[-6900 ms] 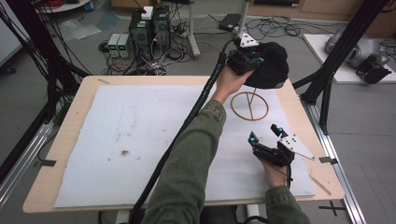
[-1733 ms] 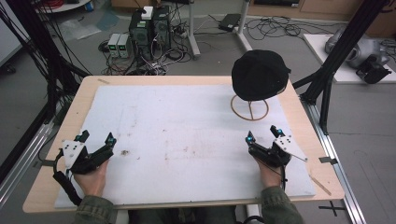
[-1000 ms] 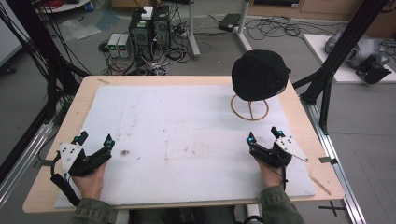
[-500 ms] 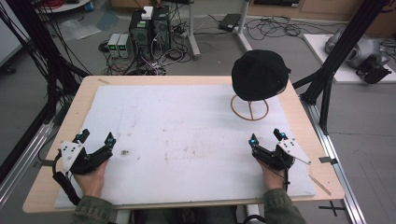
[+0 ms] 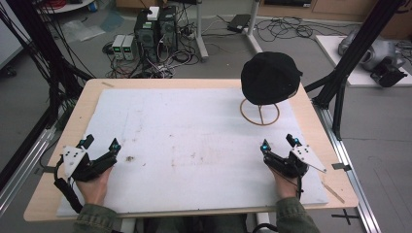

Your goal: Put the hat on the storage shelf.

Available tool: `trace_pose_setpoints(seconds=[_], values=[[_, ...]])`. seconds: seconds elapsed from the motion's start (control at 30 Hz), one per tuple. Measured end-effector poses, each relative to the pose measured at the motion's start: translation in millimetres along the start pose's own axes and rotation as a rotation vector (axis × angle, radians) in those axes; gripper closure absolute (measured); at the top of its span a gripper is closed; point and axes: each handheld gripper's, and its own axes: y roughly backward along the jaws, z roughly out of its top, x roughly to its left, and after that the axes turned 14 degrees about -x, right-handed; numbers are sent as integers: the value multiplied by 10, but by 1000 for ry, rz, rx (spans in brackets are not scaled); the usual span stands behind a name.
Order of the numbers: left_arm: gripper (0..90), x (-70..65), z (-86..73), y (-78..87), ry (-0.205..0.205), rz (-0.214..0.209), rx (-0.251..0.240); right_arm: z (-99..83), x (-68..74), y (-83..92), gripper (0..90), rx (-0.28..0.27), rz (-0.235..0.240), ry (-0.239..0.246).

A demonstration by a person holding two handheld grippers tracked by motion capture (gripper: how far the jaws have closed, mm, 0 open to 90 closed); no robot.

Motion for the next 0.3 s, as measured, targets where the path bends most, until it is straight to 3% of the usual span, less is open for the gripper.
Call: trace_pose_setpoints(seconds=[0.3], values=[[164, -11, 4, -3, -14, -16, 17, 15, -18, 1, 107, -10, -5, -7]])
